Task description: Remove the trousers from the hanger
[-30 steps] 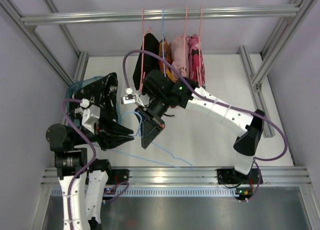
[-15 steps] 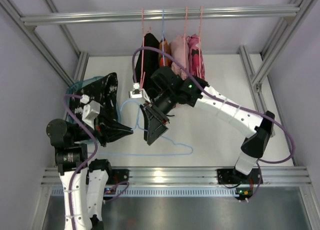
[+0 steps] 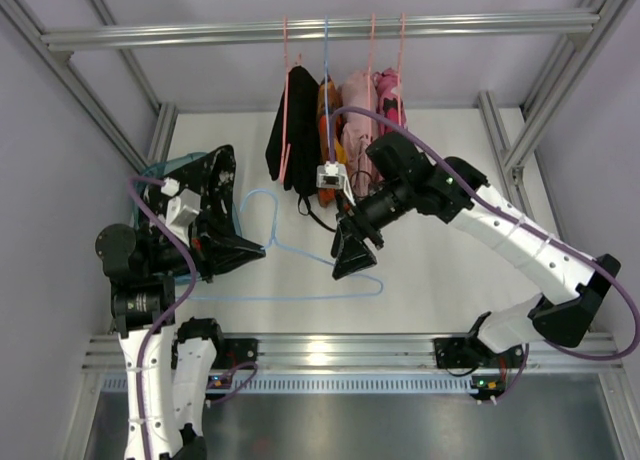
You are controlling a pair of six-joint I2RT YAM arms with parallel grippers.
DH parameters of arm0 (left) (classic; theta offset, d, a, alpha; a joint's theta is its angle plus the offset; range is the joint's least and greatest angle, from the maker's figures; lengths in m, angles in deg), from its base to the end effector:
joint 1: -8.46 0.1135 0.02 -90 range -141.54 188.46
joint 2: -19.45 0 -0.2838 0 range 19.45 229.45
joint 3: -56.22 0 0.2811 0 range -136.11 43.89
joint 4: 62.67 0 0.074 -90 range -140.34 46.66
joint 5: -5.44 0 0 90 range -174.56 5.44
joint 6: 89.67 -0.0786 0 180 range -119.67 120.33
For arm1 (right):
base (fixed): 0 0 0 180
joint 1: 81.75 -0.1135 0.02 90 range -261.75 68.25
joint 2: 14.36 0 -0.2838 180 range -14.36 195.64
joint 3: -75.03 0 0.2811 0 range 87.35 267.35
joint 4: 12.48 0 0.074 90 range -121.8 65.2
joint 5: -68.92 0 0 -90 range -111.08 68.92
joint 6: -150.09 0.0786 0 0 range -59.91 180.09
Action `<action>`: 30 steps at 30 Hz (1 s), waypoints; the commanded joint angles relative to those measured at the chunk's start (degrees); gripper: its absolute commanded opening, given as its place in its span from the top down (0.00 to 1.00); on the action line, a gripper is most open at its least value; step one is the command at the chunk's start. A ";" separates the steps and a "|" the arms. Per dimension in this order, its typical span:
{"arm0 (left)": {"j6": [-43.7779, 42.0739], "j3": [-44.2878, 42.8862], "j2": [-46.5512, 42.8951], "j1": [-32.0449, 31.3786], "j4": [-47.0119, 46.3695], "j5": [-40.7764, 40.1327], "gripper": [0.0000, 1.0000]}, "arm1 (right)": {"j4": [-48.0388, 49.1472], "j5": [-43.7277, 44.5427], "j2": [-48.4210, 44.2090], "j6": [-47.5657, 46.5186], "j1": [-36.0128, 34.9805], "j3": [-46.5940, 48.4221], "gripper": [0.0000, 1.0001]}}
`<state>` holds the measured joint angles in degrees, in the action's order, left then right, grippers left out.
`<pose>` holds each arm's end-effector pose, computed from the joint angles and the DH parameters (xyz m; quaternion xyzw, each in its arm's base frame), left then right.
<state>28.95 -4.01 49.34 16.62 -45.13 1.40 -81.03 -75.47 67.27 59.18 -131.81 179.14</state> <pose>0.1043 -0.0643 0.4145 0.3616 0.6012 -0.5201 0.4871 0.1574 0.2875 0.4155 -0.5092 0.6711 0.5238 0.1263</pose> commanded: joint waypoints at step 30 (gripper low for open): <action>2.93 -3.34 0.17 0.36 0.66 -8.24 0.22 | -0.64 1.65 -5.07 -6.74 3.92 -4.16 1.00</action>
<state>30.48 -5.45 50.76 16.78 -44.23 -2.52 -83.11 -72.85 65.34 52.61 -130.09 173.28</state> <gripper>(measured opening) 0.695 0.022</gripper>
